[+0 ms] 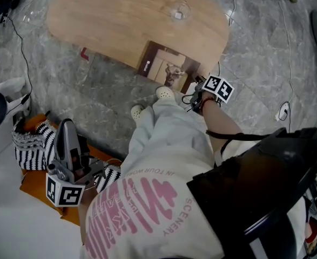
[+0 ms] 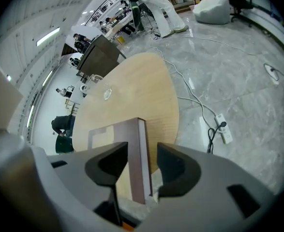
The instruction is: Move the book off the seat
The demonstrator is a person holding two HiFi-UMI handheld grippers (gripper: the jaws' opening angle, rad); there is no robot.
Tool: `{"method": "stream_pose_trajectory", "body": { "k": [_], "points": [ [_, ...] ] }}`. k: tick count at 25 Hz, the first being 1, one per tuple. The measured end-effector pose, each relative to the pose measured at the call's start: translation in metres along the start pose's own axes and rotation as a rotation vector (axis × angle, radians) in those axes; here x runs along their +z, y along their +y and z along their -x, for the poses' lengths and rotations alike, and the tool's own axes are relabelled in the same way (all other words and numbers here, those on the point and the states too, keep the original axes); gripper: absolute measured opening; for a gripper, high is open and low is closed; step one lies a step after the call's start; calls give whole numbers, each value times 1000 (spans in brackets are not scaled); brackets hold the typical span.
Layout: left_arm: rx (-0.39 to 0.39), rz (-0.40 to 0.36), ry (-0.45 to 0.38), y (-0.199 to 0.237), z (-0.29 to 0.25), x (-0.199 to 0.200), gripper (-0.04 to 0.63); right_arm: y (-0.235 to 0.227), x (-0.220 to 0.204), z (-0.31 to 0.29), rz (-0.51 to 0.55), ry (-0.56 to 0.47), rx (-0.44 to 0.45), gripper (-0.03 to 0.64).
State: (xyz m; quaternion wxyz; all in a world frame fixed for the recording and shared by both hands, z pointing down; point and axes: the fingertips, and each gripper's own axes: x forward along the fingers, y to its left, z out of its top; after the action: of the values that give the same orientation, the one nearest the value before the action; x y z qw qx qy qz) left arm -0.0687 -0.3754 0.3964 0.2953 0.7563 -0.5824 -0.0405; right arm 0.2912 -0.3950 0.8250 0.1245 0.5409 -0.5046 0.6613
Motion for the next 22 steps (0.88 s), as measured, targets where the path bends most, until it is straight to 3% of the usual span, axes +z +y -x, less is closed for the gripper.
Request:
{"method": "stream_pose_trajectory", "body": {
  "k": [6,9,12,16,19,22],
  "points": [
    [-40,-7,-64,1,8,14,8,7,3,20,-24,-35,14,132],
    [-83,-17,-94,-2,10,23,8,20,9,33,-29,-62,27,35],
    [-136,-30,-127,-4,11,32,8,43,20,48,-43,-99,89,11],
    [-184,-33,-145,2,20,42,8,92,26,76,-81,-148,242,11],
    [-218,-36,-147,5,26,50,8,146,36,111,-109,-204,431,11],
    [-256,-51,-147,8,29,59,8,210,55,163,-83,-324,649,11]
  ]
}}
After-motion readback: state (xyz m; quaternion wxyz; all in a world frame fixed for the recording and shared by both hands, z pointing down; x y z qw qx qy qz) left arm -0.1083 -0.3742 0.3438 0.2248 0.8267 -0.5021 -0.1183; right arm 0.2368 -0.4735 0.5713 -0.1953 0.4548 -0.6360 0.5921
